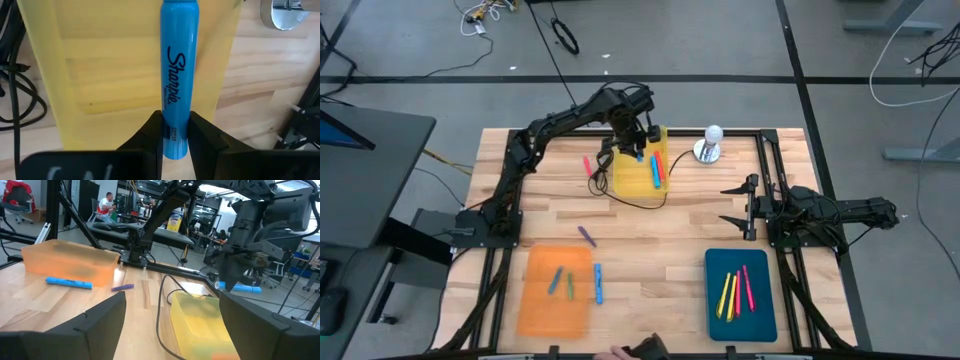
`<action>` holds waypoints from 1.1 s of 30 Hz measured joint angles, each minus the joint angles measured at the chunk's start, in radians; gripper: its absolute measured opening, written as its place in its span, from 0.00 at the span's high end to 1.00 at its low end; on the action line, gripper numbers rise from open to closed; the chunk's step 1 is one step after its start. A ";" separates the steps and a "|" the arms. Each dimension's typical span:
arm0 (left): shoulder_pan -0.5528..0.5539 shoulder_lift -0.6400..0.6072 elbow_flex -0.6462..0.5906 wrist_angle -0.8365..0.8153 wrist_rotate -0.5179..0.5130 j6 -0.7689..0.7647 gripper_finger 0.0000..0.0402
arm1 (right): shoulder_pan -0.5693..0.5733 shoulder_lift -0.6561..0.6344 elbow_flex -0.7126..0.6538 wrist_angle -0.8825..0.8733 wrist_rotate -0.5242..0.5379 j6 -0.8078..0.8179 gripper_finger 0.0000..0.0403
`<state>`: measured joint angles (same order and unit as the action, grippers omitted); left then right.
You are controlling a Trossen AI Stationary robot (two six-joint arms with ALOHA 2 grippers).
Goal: Pick & Place Markers
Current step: Put the top blue highlighter into the yellow bin
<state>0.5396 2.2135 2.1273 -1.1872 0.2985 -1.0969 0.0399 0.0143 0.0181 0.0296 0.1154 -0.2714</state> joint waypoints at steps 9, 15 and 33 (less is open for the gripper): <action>-0.019 0.082 -0.001 0.008 0.013 -0.006 0.84 | 0.000 0.000 0.000 0.000 0.000 0.000 0.20; -0.030 0.154 -0.001 0.067 0.012 -0.016 0.84 | 0.000 0.000 0.000 0.000 0.000 0.000 0.20; -0.019 0.208 -0.002 0.114 -0.013 -0.016 0.84 | 0.000 0.000 0.000 0.000 0.000 0.000 0.20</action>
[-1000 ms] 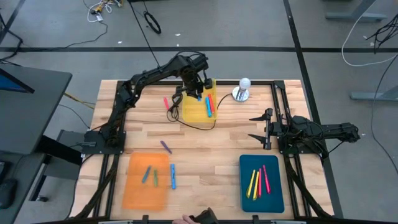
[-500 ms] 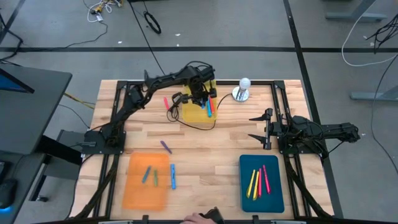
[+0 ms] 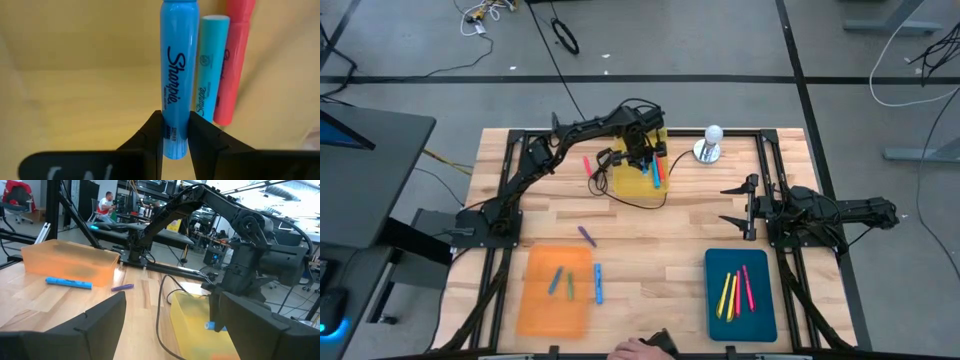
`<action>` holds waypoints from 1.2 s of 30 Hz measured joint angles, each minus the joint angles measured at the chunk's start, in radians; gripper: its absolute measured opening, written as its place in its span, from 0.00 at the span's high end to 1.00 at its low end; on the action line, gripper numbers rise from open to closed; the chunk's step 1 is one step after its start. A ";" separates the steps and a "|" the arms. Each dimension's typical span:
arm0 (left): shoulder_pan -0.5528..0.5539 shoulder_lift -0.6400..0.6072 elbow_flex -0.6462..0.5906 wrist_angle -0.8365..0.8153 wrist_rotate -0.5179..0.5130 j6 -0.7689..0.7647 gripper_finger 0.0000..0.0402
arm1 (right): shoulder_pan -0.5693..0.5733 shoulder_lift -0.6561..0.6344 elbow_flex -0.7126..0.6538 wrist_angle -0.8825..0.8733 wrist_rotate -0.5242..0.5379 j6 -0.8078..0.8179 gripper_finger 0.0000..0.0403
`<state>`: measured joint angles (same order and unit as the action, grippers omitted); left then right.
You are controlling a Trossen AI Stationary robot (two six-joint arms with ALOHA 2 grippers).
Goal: Pick & Place Markers
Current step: Put the top blue highlighter into the yellow bin, then put the blue highlighter into the yellow bin
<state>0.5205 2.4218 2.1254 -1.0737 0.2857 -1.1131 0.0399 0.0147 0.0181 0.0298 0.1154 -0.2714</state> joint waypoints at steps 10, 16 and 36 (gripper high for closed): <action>0.000 0.000 0.000 0.007 0.043 0.025 0.52 | 0.000 0.000 0.000 0.000 0.000 0.000 0.20; 0.000 0.000 0.000 0.012 0.073 0.026 0.26 | 0.000 0.000 0.000 0.000 0.000 0.000 0.20; -0.071 -0.141 0.010 -0.024 -0.134 0.036 0.13 | 0.000 0.000 0.000 0.000 0.000 0.000 0.20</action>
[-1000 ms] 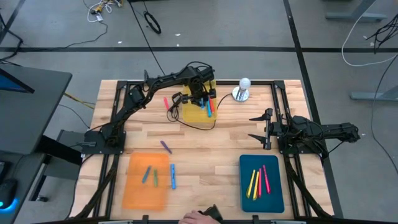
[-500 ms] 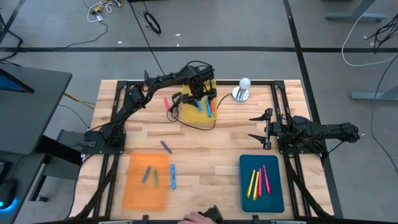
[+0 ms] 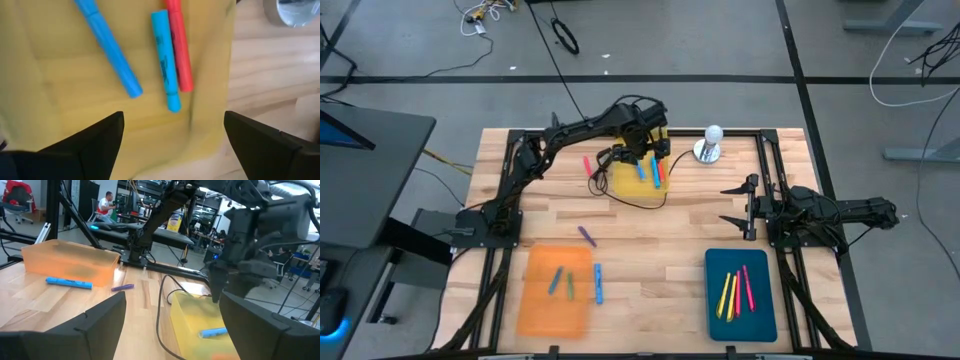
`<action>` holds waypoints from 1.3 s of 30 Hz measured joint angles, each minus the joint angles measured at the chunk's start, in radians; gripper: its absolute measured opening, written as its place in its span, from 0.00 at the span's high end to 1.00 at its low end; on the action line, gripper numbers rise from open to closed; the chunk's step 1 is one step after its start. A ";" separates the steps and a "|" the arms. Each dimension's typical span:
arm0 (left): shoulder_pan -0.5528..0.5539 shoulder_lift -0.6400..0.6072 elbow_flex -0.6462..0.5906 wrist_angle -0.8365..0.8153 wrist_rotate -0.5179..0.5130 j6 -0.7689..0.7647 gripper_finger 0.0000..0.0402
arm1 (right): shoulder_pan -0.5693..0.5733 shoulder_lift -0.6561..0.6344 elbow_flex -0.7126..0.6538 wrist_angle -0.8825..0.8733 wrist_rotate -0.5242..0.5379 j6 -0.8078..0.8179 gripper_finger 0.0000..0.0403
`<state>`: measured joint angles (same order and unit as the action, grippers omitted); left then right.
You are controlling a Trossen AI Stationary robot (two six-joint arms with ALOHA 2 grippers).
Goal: Pick & Place Markers
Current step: Put the blue highlighter into the yellow bin
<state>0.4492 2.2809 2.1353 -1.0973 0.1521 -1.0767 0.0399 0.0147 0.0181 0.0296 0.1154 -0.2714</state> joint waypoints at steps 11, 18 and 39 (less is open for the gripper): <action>-0.129 -0.044 0.000 -0.216 -0.136 -0.026 0.13 | 0.000 0.000 0.000 0.000 0.000 0.000 0.20; -0.225 -0.060 0.000 -0.272 -0.175 -0.120 0.13 | 0.000 0.000 0.000 0.000 0.000 0.000 0.20; -0.449 -0.118 -0.001 -0.295 -0.219 -0.281 0.13 | 0.000 0.000 0.000 0.000 0.000 0.000 0.20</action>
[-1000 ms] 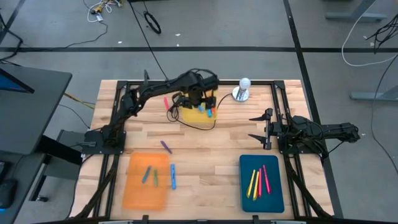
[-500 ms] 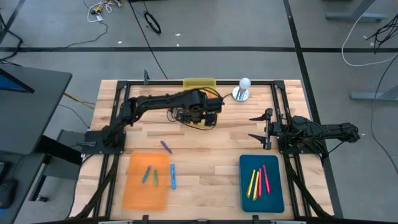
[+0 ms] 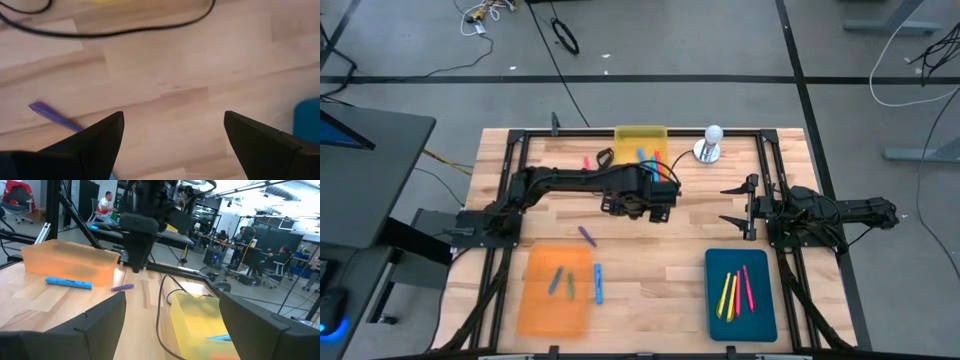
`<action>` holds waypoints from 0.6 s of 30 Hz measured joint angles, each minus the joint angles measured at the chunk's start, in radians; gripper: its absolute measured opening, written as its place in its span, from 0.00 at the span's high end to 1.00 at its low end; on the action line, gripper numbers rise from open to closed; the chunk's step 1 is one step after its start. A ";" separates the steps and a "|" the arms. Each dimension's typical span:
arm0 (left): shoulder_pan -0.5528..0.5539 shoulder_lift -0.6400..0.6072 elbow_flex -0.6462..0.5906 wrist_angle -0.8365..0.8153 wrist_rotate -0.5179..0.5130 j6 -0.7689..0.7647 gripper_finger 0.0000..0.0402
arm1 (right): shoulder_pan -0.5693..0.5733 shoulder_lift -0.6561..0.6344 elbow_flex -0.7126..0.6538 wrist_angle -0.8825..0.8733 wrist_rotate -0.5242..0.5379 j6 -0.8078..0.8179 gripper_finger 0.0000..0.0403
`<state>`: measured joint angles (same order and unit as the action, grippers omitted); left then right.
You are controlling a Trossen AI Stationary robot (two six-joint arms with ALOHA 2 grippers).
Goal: Pick & Place Markers
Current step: Put the blue highlighter into the yellow bin
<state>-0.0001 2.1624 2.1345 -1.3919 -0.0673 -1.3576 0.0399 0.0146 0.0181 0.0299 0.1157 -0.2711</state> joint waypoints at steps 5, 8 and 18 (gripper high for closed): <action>-0.038 0.000 0.000 0.000 0.000 -0.046 0.13 | 0.000 0.000 0.000 0.000 0.000 0.000 0.20; -0.064 -0.001 0.000 -0.001 0.000 -0.073 0.13 | 0.000 0.000 0.000 0.000 0.000 0.000 0.20; -0.173 -0.003 0.000 -0.013 0.038 -0.171 0.13 | 0.000 0.000 0.000 0.000 0.000 0.000 0.20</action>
<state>-0.1729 2.1593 2.1345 -1.4052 -0.0292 -1.5290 0.0399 0.0147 0.0181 0.0296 0.1154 -0.2713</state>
